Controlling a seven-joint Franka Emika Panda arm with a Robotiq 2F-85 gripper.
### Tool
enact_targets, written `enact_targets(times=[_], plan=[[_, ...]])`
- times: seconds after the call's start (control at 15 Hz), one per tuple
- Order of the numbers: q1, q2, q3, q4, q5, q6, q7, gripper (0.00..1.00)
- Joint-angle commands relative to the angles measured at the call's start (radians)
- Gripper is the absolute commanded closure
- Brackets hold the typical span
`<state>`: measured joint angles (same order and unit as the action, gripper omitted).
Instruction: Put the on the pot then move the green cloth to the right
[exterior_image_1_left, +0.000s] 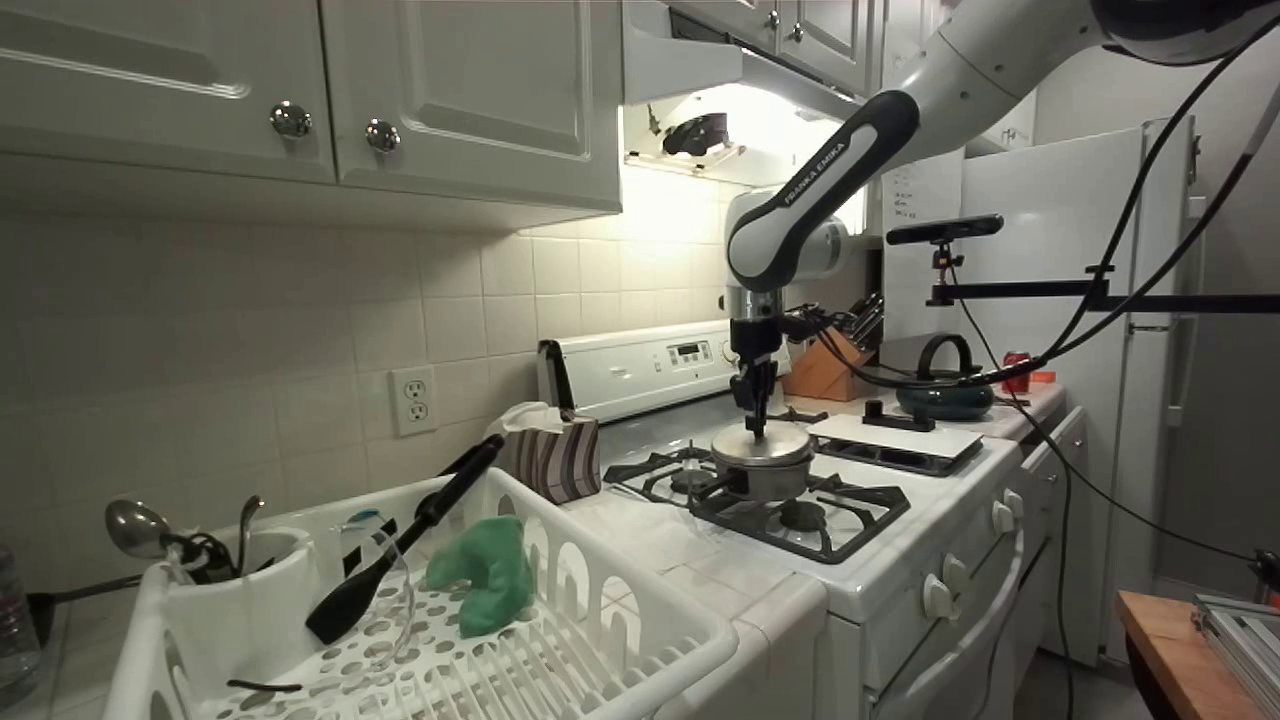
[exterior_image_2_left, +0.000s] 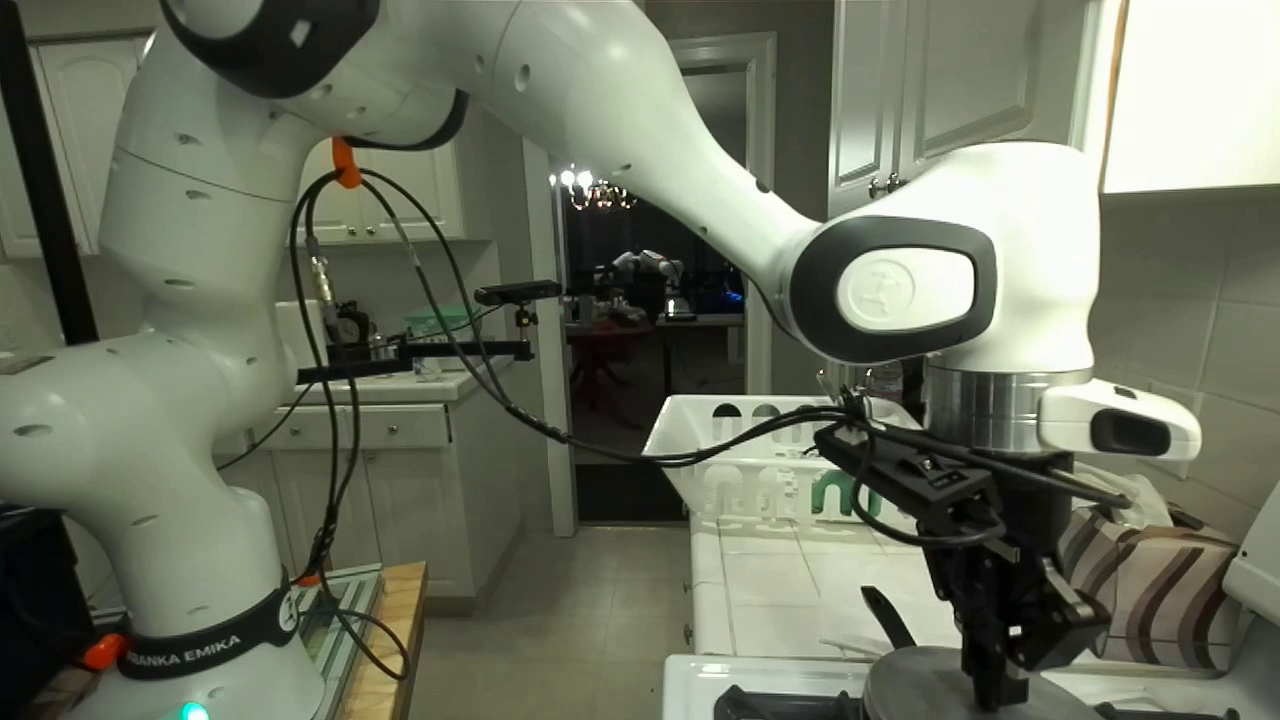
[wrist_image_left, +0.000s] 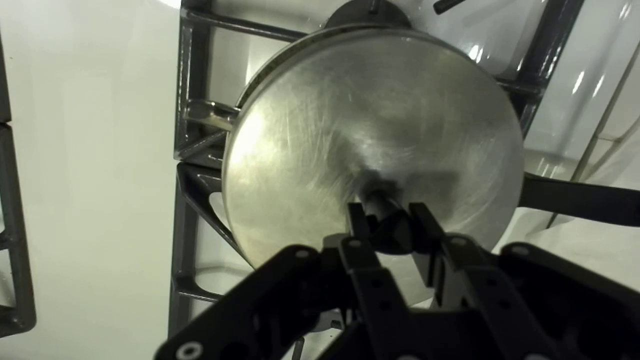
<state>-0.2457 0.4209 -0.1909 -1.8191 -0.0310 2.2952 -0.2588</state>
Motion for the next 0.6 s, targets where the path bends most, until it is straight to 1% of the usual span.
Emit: enact_targets(times=[0.0,0.13,0.2,0.27,0.33,0.4,0.53], plan=[[0.006,0.019,0.005,0.012,-0.041,0.028,0.027,0.94],[0.006,0.021,0.005,0.011,-0.043,0.030,0.030,0.94],[0.003,0.020,0.010,0.011,-0.032,0.025,0.024,0.49],[0.005,0.016,0.011,0.007,-0.032,0.025,0.025,0.48],[0.008,0.009,0.014,0.003,-0.033,0.023,0.025,0.42],[0.011,-0.003,0.021,-0.008,-0.030,0.022,0.021,0.34],[0.023,-0.037,0.038,-0.041,-0.027,0.034,0.012,0.22]])
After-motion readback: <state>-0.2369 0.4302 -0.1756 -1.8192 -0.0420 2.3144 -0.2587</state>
